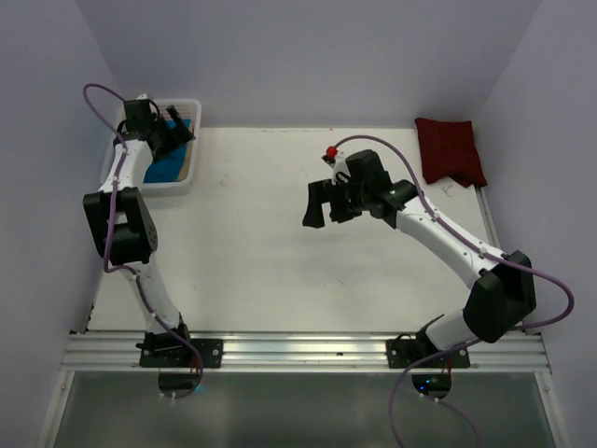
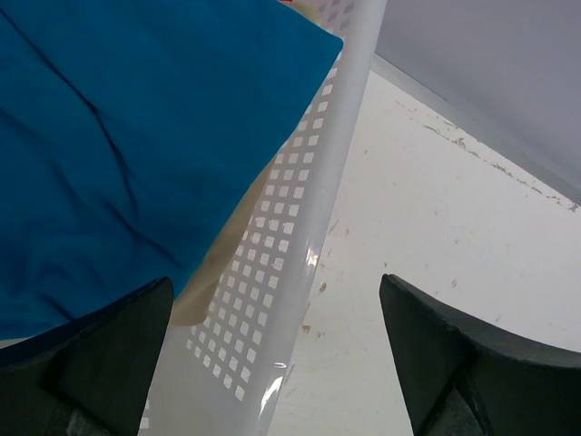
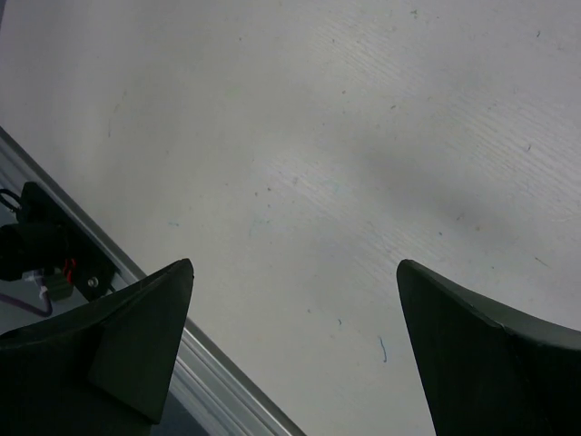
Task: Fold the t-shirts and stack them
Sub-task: Grab the tshirt from the pile, then move the tshirt to the center of the board, then flatten the tshirt out
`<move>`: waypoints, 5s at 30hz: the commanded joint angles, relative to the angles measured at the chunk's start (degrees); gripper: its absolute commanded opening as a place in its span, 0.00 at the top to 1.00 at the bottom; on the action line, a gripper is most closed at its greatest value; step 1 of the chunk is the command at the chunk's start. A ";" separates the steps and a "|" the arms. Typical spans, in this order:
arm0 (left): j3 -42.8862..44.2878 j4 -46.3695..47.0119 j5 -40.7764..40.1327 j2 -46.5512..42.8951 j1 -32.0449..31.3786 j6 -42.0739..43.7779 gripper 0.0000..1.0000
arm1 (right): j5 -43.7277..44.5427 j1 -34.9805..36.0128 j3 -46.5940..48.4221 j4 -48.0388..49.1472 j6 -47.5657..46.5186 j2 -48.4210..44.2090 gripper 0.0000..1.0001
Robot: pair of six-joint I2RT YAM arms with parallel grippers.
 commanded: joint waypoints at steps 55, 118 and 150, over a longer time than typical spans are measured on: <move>6.07 -7.37 17.02 -31.58 -13.55 -2.62 1.00 | 34.73 -0.67 -2.14 -1.77 6.71 -11.31 0.01; -45.70 -8.07 -19.36 -54.46 -42.38 -11.85 0.00 | 13.32 -5.77 11.82 3.07 11.73 29.36 0.24; -52.74 -3.06 -19.27 -55.42 -42.21 -11.67 0.00 | -13.79 -2.69 25.82 23.41 14.86 19.46 1.00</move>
